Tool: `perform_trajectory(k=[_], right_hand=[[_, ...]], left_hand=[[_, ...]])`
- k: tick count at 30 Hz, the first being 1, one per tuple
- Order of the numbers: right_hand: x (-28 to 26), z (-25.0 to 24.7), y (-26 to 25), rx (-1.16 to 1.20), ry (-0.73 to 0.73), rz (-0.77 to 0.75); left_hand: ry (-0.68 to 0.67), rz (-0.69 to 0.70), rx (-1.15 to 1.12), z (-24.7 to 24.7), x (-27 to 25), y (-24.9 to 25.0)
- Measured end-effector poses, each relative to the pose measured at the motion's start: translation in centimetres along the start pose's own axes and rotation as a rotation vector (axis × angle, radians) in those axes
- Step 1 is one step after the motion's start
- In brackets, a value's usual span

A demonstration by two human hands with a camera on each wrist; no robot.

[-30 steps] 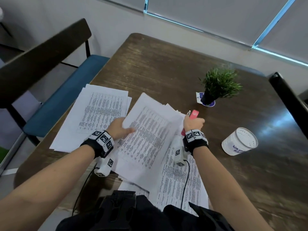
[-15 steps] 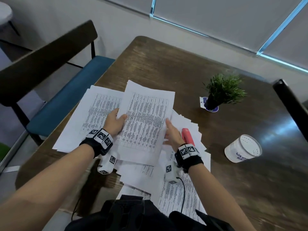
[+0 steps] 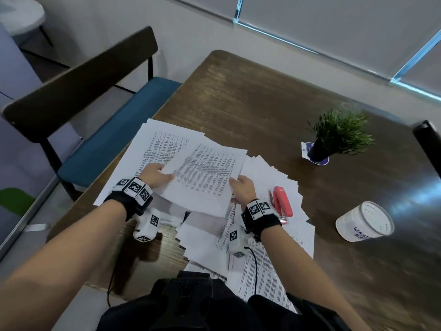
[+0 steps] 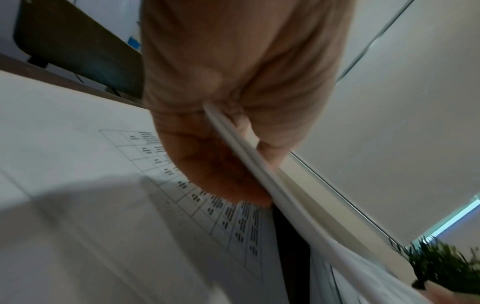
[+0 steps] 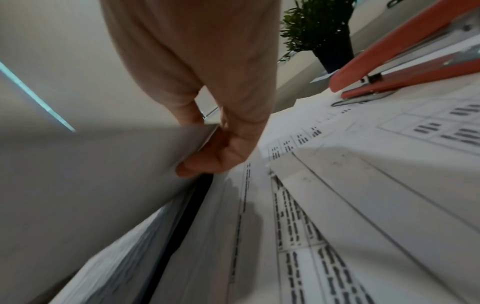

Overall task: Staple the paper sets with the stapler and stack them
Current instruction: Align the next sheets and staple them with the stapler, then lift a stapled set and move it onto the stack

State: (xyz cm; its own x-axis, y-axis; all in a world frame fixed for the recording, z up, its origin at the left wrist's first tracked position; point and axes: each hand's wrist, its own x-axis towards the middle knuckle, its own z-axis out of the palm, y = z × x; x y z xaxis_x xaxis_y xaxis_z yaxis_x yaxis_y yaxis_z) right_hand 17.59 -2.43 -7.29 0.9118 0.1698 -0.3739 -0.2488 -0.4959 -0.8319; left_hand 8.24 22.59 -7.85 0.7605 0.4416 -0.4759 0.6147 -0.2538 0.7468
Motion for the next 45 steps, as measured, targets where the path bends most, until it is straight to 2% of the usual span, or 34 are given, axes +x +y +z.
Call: perform_trajectory(k=[2,6,8,15,17,20,22,25,27,29,36,39,41,45], right_hand=[[-0.2,0.3,0.0,-0.118,-0.023,0.005],[-0.3,0.5,1.7,-0.825,0.021,-0.12],[-0.6,0.7,2.4,-0.997,0.018,-0.131],[-1.1,0.9,3.5,-0.968,-0.016,-0.116],[-1.1,0.9,3.5,-0.964,-0.032,-0.121],[-1.3,0.5,3.4,-0.975,-0.055,-0.122],[-1.3,0.0,3.1,-0.978,-0.077,-0.136],[-1.3,-1.2,2.7,-0.895,-0.034,-0.194],[-1.5,-2.4,3.1,-0.767,0.056,-0.238],[-1.9,-3.8,3.8,-0.656,0.159,-0.261],[-4.5,-9.1,7.7,-0.515,0.425,-0.235],[-5.9,-10.8,9.7,-0.433,0.597,-0.168],[-6.5,-11.5,10.6,-0.416,0.659,-0.156],[-6.2,-12.1,10.3,-0.454,0.491,-0.07]], left_hand=[[0.162,0.002,-0.018,-0.9,0.0,-0.3],[0.413,-0.009,0.037,-2.2,-0.3,-1.4],[0.478,-0.036,0.044,-2.8,-0.4,-2.5],[0.502,-0.164,0.258,-2.8,-0.3,-5.0],[0.464,-0.208,0.401,-2.4,-0.5,-4.8],[0.368,-0.192,0.603,-1.9,-1.1,-4.4],[0.405,-0.166,0.603,-1.6,-1.2,-4.3],[0.478,0.011,0.363,-0.5,-1.6,-3.4],[0.431,0.202,0.226,0.9,-2.0,-2.8],[0.329,0.358,0.193,2.7,-2.6,-2.2],[-0.018,0.608,0.317,9.6,-4.8,-0.5],[-0.191,0.685,0.383,11.9,-6.0,0.2],[-0.267,0.686,0.429,13.4,-6.6,0.7],[-0.323,0.6,0.505,16.1,-7.9,2.2]])
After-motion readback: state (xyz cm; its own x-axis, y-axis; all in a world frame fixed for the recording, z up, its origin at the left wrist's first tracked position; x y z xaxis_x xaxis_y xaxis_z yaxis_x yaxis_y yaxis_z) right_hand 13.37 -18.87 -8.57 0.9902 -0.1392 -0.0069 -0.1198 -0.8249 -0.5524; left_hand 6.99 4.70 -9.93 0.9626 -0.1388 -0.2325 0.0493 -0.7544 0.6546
